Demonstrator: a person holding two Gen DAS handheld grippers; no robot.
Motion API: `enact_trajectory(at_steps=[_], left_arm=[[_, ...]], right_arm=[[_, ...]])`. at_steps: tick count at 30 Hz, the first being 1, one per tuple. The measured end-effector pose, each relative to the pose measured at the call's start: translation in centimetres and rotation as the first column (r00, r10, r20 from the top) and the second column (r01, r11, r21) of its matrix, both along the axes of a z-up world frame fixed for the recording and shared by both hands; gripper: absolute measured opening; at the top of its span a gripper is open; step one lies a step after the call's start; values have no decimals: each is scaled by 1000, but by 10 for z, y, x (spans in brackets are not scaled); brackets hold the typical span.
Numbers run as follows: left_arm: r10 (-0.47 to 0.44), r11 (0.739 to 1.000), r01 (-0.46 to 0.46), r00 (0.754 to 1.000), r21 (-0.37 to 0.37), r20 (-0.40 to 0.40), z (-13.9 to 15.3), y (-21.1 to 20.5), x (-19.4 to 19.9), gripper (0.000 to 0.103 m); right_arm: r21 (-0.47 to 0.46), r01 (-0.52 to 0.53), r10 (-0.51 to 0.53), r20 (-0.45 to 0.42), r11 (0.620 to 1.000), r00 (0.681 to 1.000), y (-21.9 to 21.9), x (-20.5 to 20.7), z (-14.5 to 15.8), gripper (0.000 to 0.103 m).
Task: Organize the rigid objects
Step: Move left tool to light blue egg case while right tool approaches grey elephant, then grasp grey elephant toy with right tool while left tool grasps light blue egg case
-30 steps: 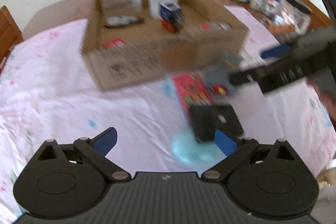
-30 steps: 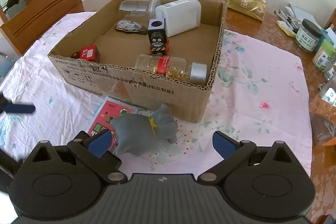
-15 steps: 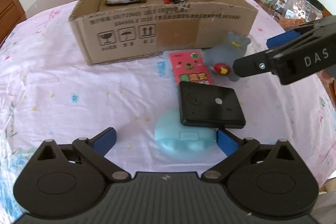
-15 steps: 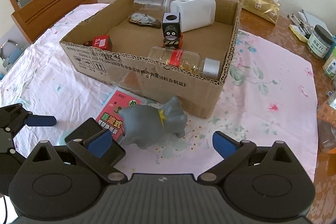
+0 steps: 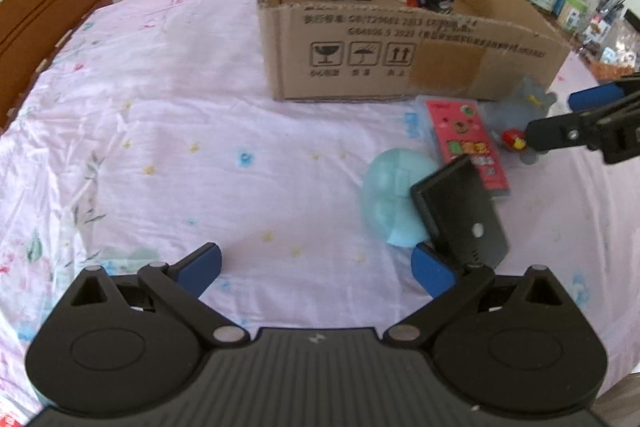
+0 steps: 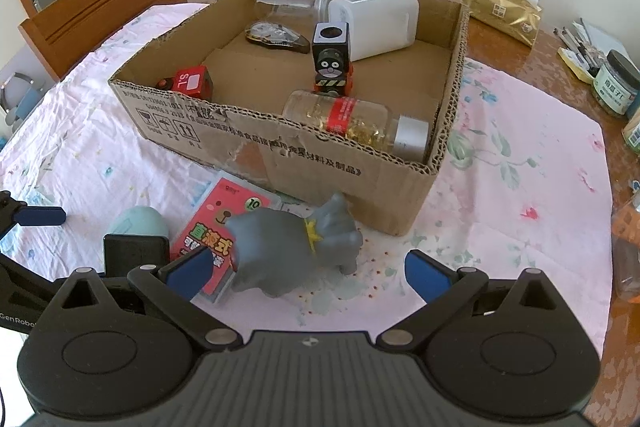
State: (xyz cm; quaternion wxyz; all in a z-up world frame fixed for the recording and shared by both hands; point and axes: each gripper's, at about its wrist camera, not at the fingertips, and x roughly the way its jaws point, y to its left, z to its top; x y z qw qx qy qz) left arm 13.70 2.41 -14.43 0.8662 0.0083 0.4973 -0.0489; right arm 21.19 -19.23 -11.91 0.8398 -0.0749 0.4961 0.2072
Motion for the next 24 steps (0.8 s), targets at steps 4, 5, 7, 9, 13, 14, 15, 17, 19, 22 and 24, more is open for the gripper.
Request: enact_trajectory(at_steps=[4,5,7,9,13,14,15,17,19,22,24], left_arm=[[-30,999,30,1000,-20,7,0,-9,6,101],[-36,999,37,999,-25,9,0,-11,7,101],[-47,998,47,999,-34,14,-1,-15,13,101],[-53,998,53,998,-33,21,-1,-20,17,101],[-55,998,55,998,-3,34,-2,-23,23,101],[-56,998,56,998,-4,35,-2,-22,24,101],[-55,998,55,998,-3,34,-2,-21,25,101],[-52,999,52,998,2,33,-2,-18,25,101],[-45,999,45,998,8,32,-2,-15,24,101],[-35,999,35,999,18,30,-3,-11,25,101],[-36,999,36,999,19,30,-3,-9,25,101]], right_arm=[[-4,0,0,3,1000,1000,3,2,1,103],[-4,1,-1,3,1000,1000,3,2,1,103],[-8,2,-2,3,1000,1000,4,2,1,103],[-10,3,-3,3,1000,1000,4,3,0,103],[-18,-7,7,-4,1000,1000,7,4,-3,103],[-20,-13,13,-3,1000,1000,8,4,-4,103],[-22,-18,18,-3,1000,1000,9,4,-5,103],[-30,-26,26,1,999,1000,12,6,-7,103],[-45,-35,36,12,998,999,15,7,-10,103],[-89,-54,57,30,995,998,20,10,-17,103],[-116,-69,75,42,991,996,22,10,-21,103]])
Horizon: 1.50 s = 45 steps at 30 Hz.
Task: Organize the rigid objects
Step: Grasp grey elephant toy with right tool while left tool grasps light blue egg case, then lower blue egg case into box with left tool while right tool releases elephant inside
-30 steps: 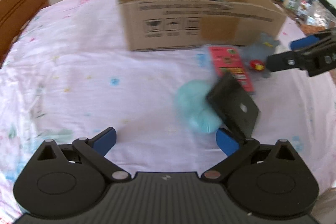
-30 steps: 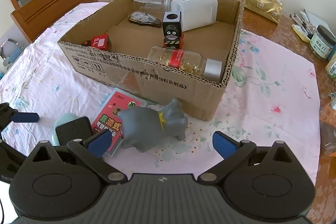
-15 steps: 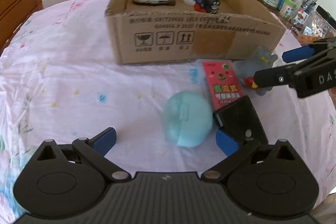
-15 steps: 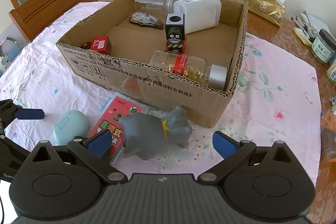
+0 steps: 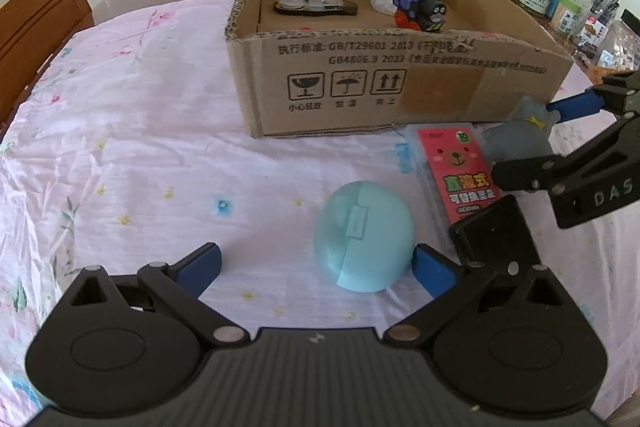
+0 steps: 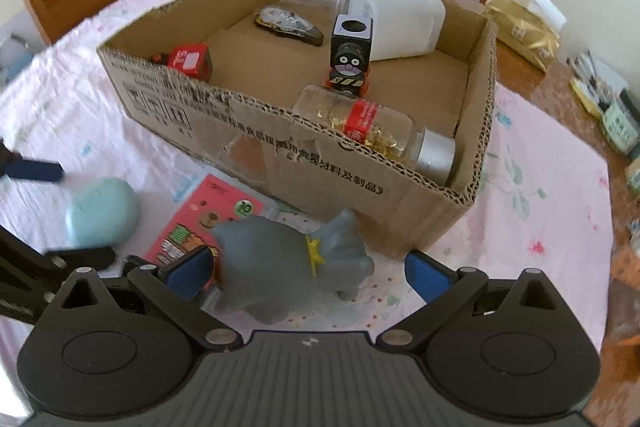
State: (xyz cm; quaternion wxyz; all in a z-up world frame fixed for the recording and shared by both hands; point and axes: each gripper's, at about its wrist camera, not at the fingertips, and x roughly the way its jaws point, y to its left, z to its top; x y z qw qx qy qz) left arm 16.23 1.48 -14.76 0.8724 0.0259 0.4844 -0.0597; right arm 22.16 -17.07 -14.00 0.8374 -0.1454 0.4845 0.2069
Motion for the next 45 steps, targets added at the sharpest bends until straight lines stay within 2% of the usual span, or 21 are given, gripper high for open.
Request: enact_trajectory(at_steps=[3,5,7,9,15,21,24,28,30,34,39,45], left_arm=[[-8,1000,8,1000,11,2,-1,0,-1,101],[-12,1000,12,1000,22,2,-1,-2,0,101],[-12,1000,12,1000,21,2,-1,-2,1,101],[-12,1000,12,1000,18,1,-1,-2,1,101],[-11,1000,11,1000,21,0,-1,-3,1,101],[-14,1000,14,1000,16,2,-1,-5,2,101],[-20,1000,20,1000,6,8,0,-8,3,98],[-48,999,48,998,12,32,3,-14,3,80],[-60,998,60,997,12,38,4,-17,3,75],[-67,998,67,997,8,45,6,-19,4,65],[-73,997,73,996,11,50,7,-24,2,56],[-75,997,74,996,9,56,6,-28,3,56]], right_arm=[[-6,-37,38,17,999,999,-1,-5,-2,102],[5,-66,66,25,998,998,-2,-7,-1,96],[20,-87,87,23,996,996,-3,-9,1,85],[21,-102,101,32,995,994,-2,-11,3,80],[3,-79,79,25,997,997,-3,-15,7,79],[-49,68,-68,10,996,998,-24,-15,8,79],[-22,102,-102,-6,995,995,-37,-17,7,81],[-44,82,-83,-2,996,997,-40,-22,2,85],[-50,70,-71,-2,996,998,-41,-24,-2,86],[-21,75,-75,-4,997,997,-46,-25,-10,96],[15,84,-84,-5,996,996,-52,-21,-14,103],[35,73,-73,-8,997,997,-52,-17,-16,103]])
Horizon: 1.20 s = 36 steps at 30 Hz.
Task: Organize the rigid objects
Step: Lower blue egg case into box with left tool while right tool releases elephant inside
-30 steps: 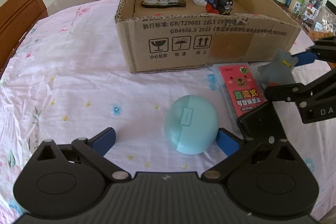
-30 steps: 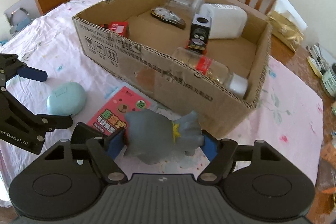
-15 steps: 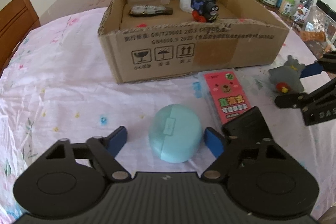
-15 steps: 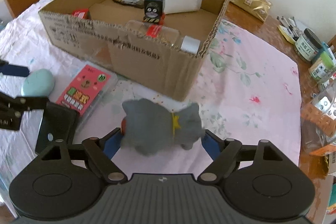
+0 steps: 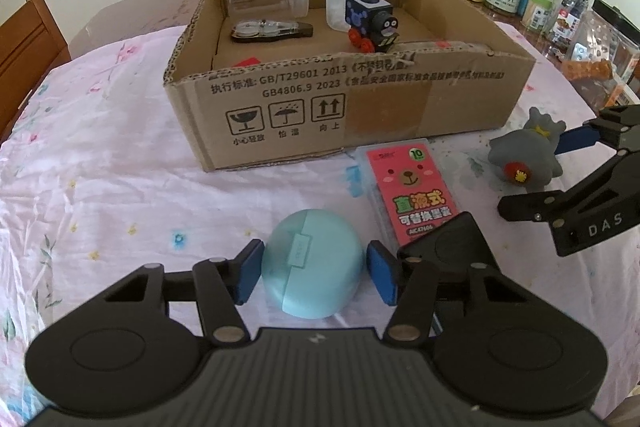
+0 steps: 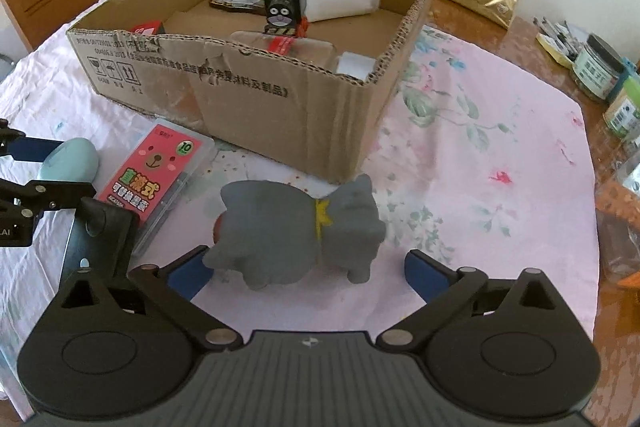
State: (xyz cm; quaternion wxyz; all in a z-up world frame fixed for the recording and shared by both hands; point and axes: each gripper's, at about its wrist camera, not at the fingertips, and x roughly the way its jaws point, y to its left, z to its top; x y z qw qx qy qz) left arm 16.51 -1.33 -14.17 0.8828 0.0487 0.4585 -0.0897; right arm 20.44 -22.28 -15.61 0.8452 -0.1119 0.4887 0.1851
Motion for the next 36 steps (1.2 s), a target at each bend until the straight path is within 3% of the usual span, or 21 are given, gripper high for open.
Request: enact_trajectory(at_steps=[5,10,18,25,29,36], left_arm=[[0,1000,0,1000,-1,0,0,0,2,54],[-8,1000,7,1000,-3,-11,1,1,3,53],[-96,995,96,995,7,-35,15,1,2,53],[-202,979,202,979,-4,-17,60,7,-1,53],[-223,975,223,975,0,27,87,9,11,53],[-240,971,239,961,27,139,114,1,56,53]], right_arm=[[-4,-29,29,10,1000,1000,8,2,2,99],[-5,-40,40,18,999,999,13,4,11,79],[-24,-39,39,23,999,999,14,4,31,77],[32,-78,76,72,996,994,5,3,79,77],[69,-71,62,124,995,990,3,15,103,77],[82,-66,50,183,994,982,10,37,114,77]])
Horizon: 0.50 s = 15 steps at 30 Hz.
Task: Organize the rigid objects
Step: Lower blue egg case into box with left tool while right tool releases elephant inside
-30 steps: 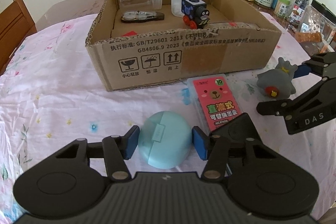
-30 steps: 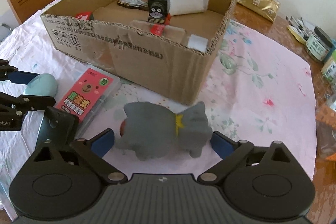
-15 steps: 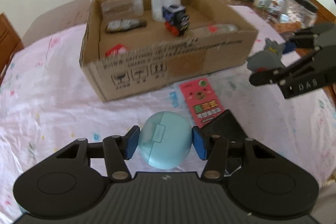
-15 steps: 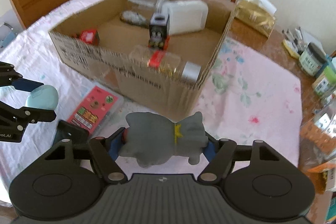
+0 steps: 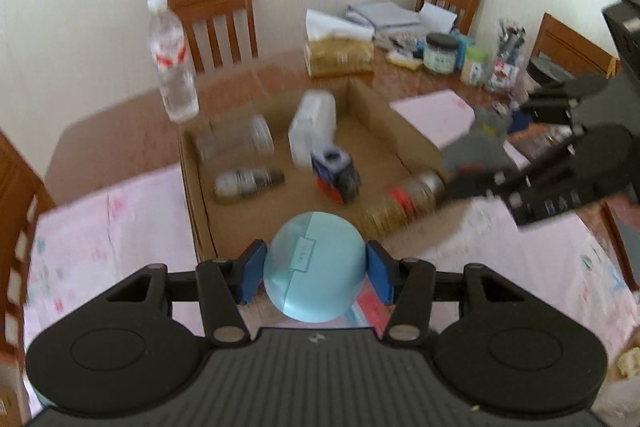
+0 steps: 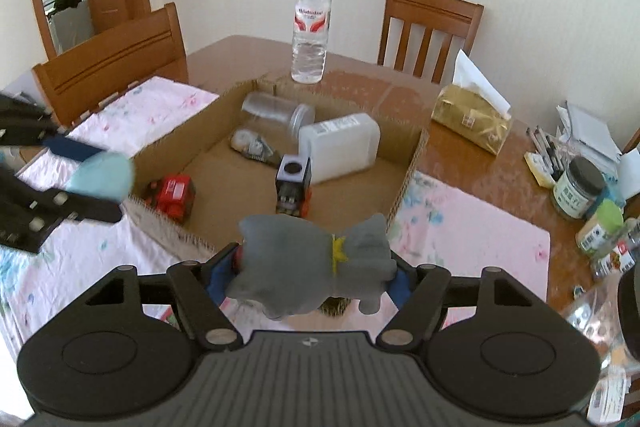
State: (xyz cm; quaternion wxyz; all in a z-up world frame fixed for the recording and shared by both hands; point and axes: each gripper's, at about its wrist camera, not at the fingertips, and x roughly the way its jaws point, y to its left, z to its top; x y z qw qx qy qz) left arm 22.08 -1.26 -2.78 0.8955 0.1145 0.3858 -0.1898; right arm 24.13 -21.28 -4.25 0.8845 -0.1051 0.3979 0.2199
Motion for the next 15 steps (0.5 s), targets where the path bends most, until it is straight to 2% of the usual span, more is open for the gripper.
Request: enact_trajectory(at_steps=[4,8,15], left_arm=[[4,1000,-4,1000,11,14,-9,-6,31,53],[22,999,-22,1000,32,4,-29,-10,57,53],[67,997,-67,998,47,-13,-51,-7,83,53]], right_arm=[[-5,3,-3,-2,1000,1000,2,10,-1,77],[-20,13,-14,-16,1000,1000,4,17,-6,77],[-32,18,-19,-23,999,1000,7,24,-8,77]])
